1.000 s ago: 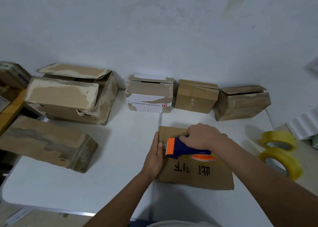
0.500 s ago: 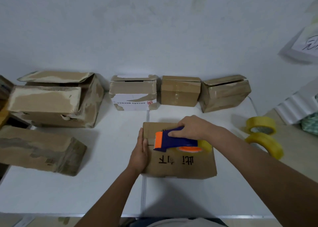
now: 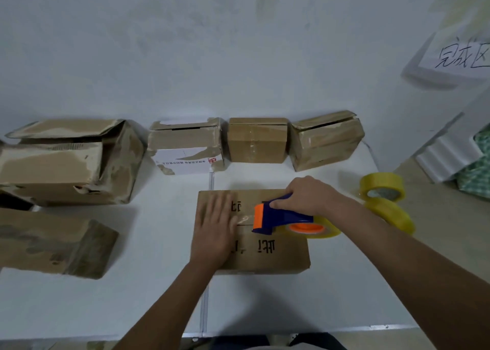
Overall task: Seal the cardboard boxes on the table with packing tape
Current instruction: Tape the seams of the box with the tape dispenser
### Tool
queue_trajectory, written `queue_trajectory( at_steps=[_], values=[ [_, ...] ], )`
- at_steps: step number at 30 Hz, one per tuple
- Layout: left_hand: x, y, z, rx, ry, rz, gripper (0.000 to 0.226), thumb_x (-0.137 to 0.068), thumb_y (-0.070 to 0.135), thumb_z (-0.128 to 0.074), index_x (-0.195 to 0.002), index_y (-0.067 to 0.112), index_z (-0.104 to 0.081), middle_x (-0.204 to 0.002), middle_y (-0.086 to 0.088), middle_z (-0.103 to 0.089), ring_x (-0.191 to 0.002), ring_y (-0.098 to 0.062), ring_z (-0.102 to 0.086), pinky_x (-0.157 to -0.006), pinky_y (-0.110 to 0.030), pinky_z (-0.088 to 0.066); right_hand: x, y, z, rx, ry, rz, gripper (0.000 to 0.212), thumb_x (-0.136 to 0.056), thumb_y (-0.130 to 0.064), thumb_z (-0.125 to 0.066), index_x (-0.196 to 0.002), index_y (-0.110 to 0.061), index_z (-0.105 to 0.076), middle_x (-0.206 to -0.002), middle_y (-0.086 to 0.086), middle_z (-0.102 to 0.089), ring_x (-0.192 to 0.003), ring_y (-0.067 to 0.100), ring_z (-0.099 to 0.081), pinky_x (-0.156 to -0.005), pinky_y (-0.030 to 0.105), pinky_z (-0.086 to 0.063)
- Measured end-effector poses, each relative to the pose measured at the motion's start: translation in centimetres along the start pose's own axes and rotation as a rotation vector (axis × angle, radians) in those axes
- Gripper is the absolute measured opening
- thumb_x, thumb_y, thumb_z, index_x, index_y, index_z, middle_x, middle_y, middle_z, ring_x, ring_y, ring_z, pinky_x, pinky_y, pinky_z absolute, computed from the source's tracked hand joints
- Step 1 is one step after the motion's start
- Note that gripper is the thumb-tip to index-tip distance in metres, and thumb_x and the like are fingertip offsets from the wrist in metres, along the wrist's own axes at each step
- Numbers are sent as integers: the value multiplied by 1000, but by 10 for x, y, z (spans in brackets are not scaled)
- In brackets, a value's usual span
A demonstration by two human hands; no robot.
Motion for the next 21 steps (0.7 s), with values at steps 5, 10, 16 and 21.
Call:
queue_trajectory(
  at_steps=[5,10,16,21],
  values=[
    [1,-5,-22,-187,-62,-58,61,-104,51,-5,-159,25,-6,-166,5,2,-153,-17,4,-121,-44,2,4,-8,-6,-38,-19,-8,52,-85,-69,-54,-93,-19,-61,-82,0,-64,-75,13,-60,-67,27,-46],
    [-17,-53,-8,-273,-111,-163,62,-103,55,0,-159,26,-3,-166,6,2,-152,-13,10,-121,-42,4,5,-39,-20,-182,-86,36,52,-86,-68,-53,-99,-19,-62,-90,1,-67,-80,14,-63,-71,28,-50],
    [-33,-77,16,-221,-197,-225,73,-92,65,18,-156,34,5,-164,11,11,-150,-13,20,-122,-45,6,-8,-74,-37,-255,-44,-22,51,-85,-63,-57,-109,-18,-60,-101,2,-68,-89,18,-64,-76,30,-53],
    [-22,-66,6,-82,-153,-42,76,-83,65,29,-152,40,12,-160,18,19,-148,-10,25,-122,-47,11,-9,-81,-38,-191,-68,-24,51,-87,-60,-59,-114,-17,-59,-105,4,-67,-91,19,-64,-77,31,-52]
  ],
)
Point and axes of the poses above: each hand's wrist, its own x-axis away from the middle knuckle, its own z-axis out of the back of the hand, y = z × x, the point moved 6 cm from there along -x, towards the middle knuckle
